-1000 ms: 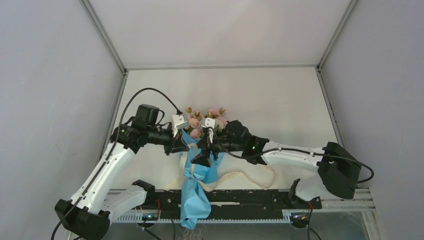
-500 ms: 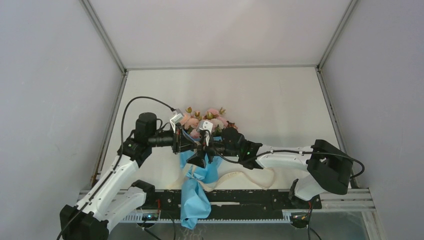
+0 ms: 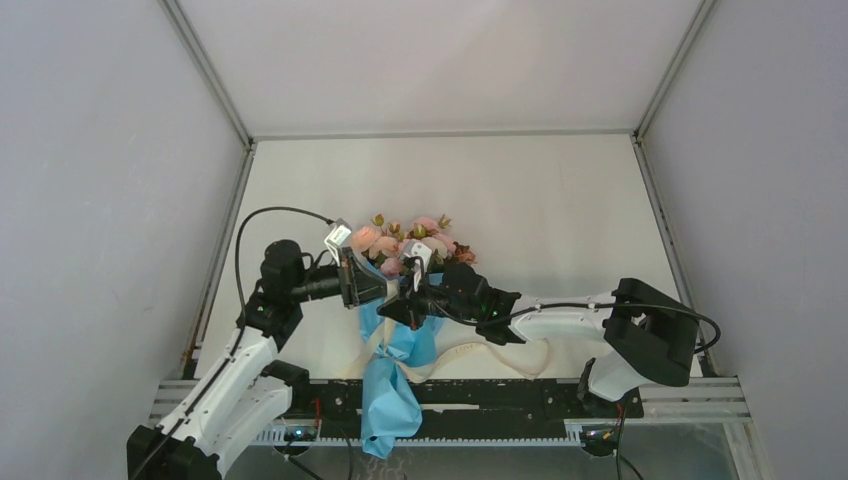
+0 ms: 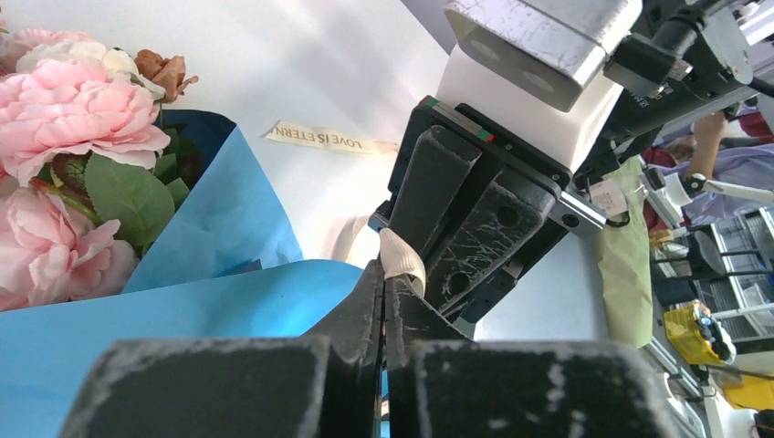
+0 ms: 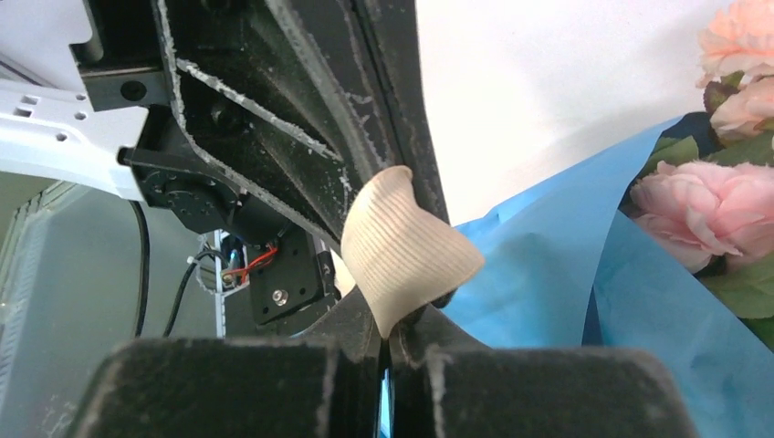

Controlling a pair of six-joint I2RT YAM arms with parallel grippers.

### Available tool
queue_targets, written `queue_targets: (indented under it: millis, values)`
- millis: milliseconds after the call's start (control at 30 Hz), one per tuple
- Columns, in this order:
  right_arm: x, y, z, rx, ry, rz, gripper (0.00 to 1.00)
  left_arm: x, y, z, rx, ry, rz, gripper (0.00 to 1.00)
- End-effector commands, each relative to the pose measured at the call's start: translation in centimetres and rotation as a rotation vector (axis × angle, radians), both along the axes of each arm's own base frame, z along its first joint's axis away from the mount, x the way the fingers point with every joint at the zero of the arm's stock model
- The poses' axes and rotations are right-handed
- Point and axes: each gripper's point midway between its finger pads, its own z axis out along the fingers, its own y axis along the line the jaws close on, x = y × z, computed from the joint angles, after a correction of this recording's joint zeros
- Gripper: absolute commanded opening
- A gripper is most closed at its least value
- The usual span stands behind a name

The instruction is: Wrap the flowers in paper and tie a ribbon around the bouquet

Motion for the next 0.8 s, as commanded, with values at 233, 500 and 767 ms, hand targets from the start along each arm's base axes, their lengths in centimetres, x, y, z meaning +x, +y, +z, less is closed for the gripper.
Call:
queue_targets:
  millis: [233,500,767]
  values:
    - [0.2,-0.2,1.3,0.008,-0.096,-0.004,0.00,-1.1,2.3,1.8,0.059,-0.253,-0.131,0.76]
    - [0.2,-0.3,1.3,-0.004,-0.145,0.005,0.00,-0.2,1.1,1.2,0.016,-0.072,-0.059,0.78]
    - [-0.2,-0.1,1.4,-0.001,-0.155,0.027,0.00,0.5,0.7,-1.0,0.031,-0.003,0.018,0.57]
